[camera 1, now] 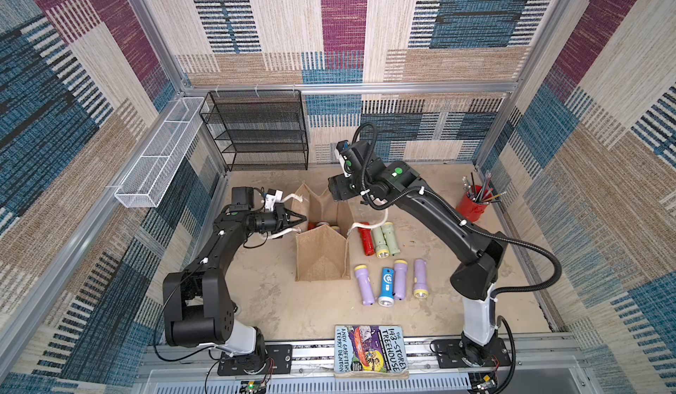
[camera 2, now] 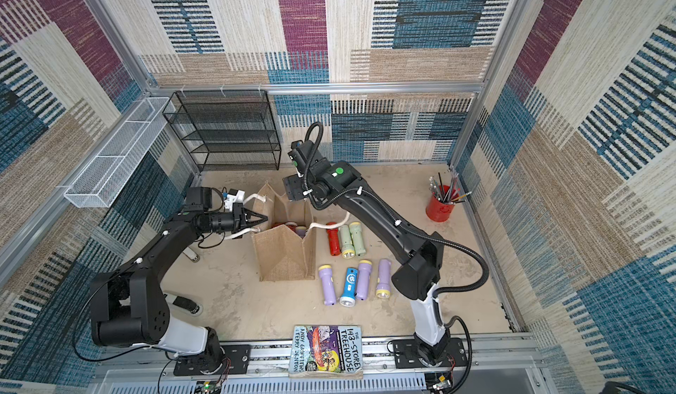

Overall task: Put the flashlights into the tote bags
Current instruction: Place the flashlight in the canvas bag, then pick up the flashlight from the center of the board.

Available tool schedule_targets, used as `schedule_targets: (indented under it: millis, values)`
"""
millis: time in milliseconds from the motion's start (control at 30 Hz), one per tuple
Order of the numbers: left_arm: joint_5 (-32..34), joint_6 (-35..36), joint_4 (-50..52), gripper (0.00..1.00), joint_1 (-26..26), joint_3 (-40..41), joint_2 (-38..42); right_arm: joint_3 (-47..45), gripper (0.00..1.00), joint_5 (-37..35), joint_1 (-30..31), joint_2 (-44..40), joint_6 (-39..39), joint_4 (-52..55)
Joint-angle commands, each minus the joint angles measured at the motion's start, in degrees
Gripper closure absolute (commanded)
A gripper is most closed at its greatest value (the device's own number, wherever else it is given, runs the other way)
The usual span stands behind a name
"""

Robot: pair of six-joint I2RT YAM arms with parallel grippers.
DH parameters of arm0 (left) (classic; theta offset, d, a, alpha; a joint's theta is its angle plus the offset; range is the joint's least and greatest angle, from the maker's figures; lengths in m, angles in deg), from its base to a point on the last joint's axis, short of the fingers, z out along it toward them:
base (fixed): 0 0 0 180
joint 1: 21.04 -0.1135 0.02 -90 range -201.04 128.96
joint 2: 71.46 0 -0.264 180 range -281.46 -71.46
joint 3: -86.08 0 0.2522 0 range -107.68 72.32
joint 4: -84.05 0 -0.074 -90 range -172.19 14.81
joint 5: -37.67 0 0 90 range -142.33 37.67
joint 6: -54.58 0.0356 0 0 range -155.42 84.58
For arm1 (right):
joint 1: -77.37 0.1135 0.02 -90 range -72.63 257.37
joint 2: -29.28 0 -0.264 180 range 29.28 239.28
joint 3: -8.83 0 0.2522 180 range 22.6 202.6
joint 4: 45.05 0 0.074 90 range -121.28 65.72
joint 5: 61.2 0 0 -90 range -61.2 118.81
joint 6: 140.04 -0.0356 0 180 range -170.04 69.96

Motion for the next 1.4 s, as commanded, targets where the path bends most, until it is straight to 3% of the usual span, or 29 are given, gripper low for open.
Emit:
schedule_targets:
  millis: [0, 267, 467, 933, 1367]
  values:
    - [1.99, 2.89, 2.09, 0.98, -0.43, -0.69, 0.48, -8.11, 0.18, -1.6, -1.91, -6.89, -2.65, -1.39]
    - [3.97, 6.1, 6.01, 0.97, -0.56, -2.19, 0.27, -45.21, 0.2, 9.12, -17.39, -31.29, -9.87, -12.08]
    - [3.87, 6.63, 6.54, 0.97, -0.55, -2.75, -0.05, -58.81, 0.22, 13.73, -23.64, -35.96, -8.28, -16.4]
    - [3.67, 7.16, 6.63, 0.97, -0.56, -2.79, -0.35, -63.26, 0.36, 22.11, -24.51, -20.32, -4.55, -25.78]
    - [3.58, 7.33, 6.87, 0.97, -0.55, -2.97, -0.47, -63.8, 0.38, 19.0, -22.13, -14.38, -4.04, -27.11]
